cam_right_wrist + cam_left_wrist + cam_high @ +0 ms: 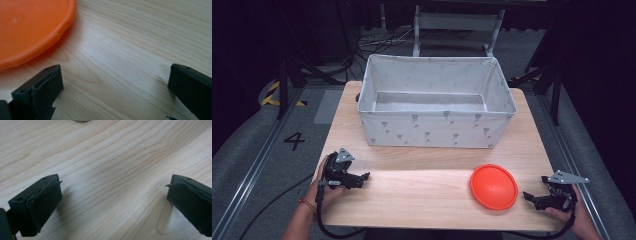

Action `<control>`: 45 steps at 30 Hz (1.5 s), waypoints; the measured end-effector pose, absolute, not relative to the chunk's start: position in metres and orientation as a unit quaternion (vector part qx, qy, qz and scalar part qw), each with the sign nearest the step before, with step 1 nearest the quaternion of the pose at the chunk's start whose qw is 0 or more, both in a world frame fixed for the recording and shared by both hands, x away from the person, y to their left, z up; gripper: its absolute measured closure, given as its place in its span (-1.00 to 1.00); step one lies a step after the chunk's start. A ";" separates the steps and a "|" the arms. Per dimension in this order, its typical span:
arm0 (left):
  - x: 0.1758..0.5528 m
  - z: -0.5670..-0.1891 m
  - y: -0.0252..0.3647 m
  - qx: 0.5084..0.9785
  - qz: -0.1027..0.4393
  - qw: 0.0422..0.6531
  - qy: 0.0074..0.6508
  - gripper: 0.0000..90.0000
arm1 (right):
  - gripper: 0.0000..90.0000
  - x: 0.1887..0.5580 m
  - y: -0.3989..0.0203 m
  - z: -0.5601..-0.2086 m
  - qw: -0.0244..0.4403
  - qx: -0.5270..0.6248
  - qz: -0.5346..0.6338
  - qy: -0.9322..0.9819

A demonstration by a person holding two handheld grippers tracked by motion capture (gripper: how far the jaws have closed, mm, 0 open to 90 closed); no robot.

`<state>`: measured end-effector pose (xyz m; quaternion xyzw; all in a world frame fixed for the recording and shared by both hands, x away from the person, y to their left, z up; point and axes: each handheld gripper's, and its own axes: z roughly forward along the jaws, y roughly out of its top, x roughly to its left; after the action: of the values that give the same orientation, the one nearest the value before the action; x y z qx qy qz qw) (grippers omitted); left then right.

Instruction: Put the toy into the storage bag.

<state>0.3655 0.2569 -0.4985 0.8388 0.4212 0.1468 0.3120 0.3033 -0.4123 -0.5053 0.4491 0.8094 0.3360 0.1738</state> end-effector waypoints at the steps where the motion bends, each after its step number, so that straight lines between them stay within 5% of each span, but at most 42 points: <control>1: 0.365 -0.499 0.257 0.838 0.146 0.313 0.422 -1.00 | -1.00 0.303 -0.412 -0.505 0.174 0.449 0.336 0.809; 17: 0.364 -0.498 0.261 0.843 0.142 0.313 0.414 -1.00 | -0.98 0.305 -0.414 -0.504 0.173 0.449 0.333 0.811; 22: 0.364 -0.498 0.261 0.843 0.142 0.313 0.414 -1.00 | -0.51 0.304 -0.415 -0.499 0.173 0.445 0.343 0.809; 23: 0.365 -0.498 0.261 0.843 0.144 0.313 0.412 -1.00 | -0.69 0.304 -0.413 -0.497 0.172 0.442 0.345 0.810; 26: 0.364 -0.498 0.261 0.843 0.144 0.313 0.413 -1.00 | -0.55 0.303 -0.411 -0.494 0.167 0.436 0.347 0.813; 45: 0.365 -0.498 0.261 0.843 0.144 0.313 0.412 -1.00 | -0.55 0.317 -0.372 -0.473 0.153 0.387 0.349 0.840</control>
<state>0.3646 0.2613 -0.4981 0.8435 0.4123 0.1445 0.3126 0.3167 -0.3716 -0.4732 0.3867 0.8398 0.3489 0.1534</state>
